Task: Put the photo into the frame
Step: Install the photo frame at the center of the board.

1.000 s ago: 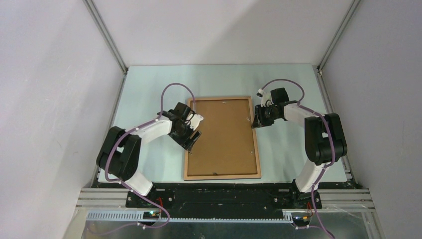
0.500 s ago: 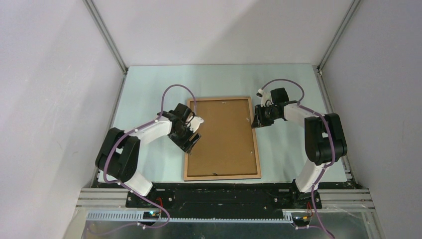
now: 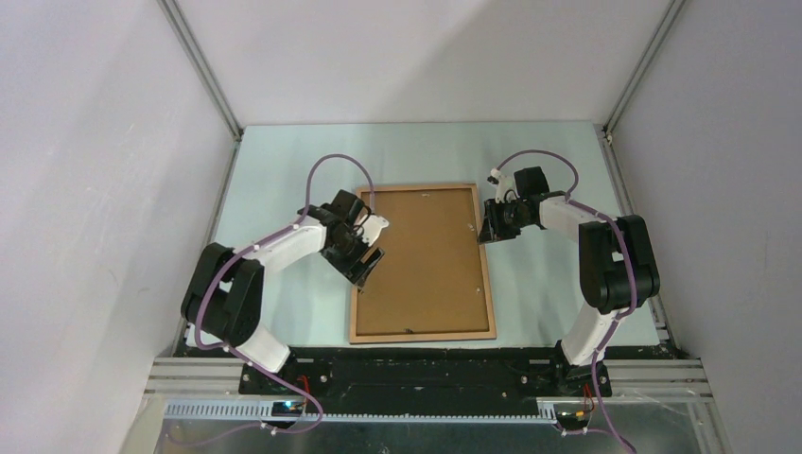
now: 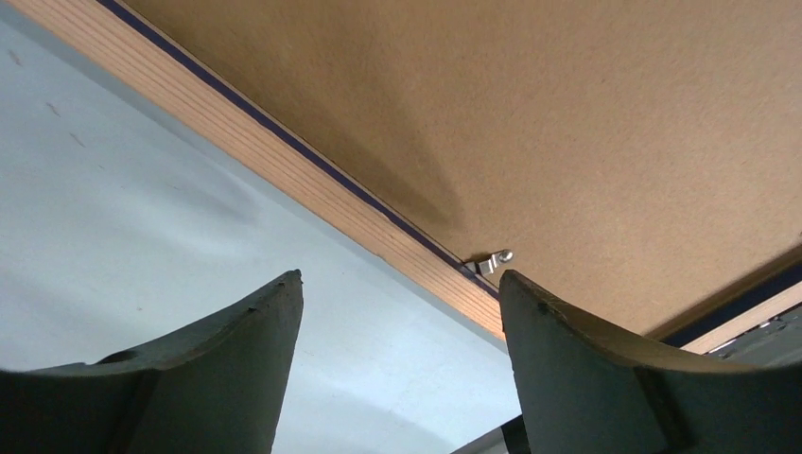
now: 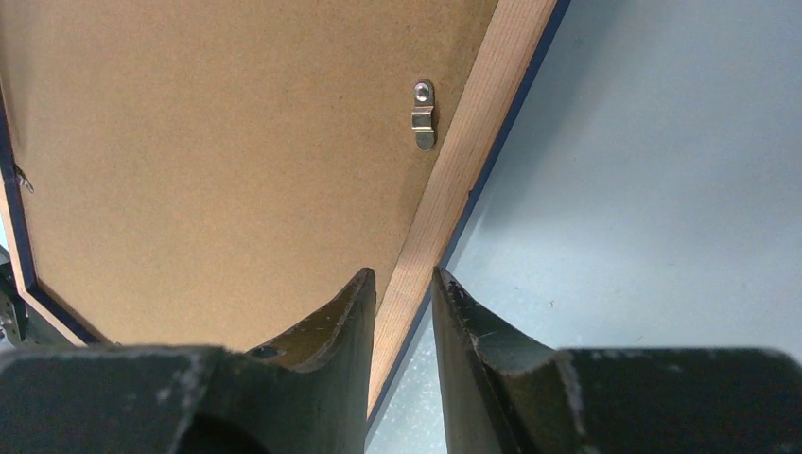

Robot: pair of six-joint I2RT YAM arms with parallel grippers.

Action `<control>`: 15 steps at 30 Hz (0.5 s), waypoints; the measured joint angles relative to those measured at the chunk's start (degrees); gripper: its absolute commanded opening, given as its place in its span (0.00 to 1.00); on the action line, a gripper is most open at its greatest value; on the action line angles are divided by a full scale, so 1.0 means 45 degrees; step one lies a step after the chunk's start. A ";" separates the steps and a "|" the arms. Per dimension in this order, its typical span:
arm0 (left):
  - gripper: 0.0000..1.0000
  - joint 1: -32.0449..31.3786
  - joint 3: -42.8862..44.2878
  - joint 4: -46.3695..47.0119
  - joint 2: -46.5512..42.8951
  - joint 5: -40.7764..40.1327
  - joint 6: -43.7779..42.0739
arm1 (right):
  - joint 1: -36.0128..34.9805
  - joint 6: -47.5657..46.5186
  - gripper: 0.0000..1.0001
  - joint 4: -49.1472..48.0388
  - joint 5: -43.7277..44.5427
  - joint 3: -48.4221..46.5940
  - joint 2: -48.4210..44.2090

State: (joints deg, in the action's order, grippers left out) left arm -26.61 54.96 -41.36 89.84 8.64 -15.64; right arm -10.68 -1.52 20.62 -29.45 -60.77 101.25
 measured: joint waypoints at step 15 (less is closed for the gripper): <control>0.81 0.0000 0.0855 0.0034 0.0529 0.0029 -0.0024 | 0.0126 0.0000 0.33 0.0005 -0.0189 0.0000 0.0000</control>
State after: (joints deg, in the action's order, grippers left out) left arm -26.61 58.81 -41.21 92.23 8.78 -15.75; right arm -10.11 -1.52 20.64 -30.30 -60.77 101.25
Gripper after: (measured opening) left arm 0.808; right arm 0.328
